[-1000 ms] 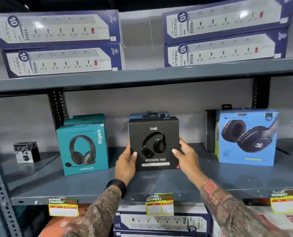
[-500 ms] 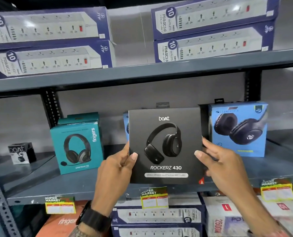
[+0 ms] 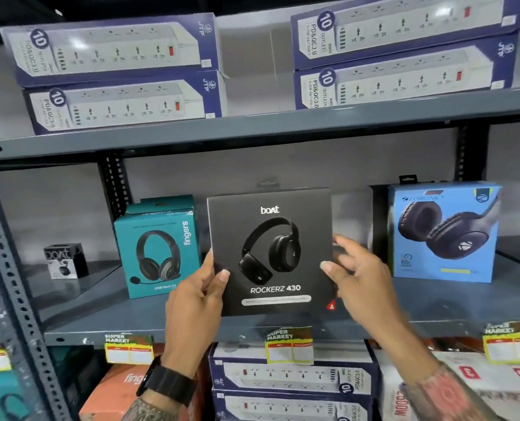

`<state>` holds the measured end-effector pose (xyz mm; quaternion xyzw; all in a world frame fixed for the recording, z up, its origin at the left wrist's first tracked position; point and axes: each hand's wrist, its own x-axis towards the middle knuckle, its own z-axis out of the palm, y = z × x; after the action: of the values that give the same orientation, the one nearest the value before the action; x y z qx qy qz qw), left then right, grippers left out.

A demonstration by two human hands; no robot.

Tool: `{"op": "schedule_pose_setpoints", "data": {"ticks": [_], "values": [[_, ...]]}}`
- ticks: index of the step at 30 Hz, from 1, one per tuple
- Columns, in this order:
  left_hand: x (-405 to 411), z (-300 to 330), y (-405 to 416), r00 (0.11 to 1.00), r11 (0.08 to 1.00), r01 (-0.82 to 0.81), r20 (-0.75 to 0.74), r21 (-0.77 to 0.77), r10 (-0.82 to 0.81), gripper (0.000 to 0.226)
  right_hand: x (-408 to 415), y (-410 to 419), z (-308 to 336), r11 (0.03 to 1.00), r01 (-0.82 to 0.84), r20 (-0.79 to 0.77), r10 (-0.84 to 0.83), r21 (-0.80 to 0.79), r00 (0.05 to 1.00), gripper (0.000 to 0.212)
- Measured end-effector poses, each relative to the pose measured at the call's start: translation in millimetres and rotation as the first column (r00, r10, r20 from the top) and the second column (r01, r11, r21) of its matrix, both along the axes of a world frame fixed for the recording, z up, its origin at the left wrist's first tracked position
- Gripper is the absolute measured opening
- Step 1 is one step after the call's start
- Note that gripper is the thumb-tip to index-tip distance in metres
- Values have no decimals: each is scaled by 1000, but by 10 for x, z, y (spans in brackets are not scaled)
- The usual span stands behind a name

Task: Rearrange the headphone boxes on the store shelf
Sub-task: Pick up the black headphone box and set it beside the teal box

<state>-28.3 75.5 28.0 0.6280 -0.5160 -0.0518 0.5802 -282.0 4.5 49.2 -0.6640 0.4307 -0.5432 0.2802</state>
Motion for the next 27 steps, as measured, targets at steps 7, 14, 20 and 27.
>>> {"op": "schedule_pose_setpoints", "data": {"ticks": [7,14,20,27], "values": [[559,-317,-26,987,993,-106,-124,-60,97,52,896,-347,-239,997,-64,-24,65,42,998,57],[740,-486,-111,981,997,-77,-178,-5,75,58,1217,-525,-443,997,-53,-14,54,60,998,54],[817,-516,-163,980,991,-134,-147,0,132,56,1285,-550,-467,996,-81,-9,82,35,997,52],[725,-509,-78,974,992,-113,-202,-49,101,56,1269,-547,-530,997,-81,-17,81,-5,997,54]]}}
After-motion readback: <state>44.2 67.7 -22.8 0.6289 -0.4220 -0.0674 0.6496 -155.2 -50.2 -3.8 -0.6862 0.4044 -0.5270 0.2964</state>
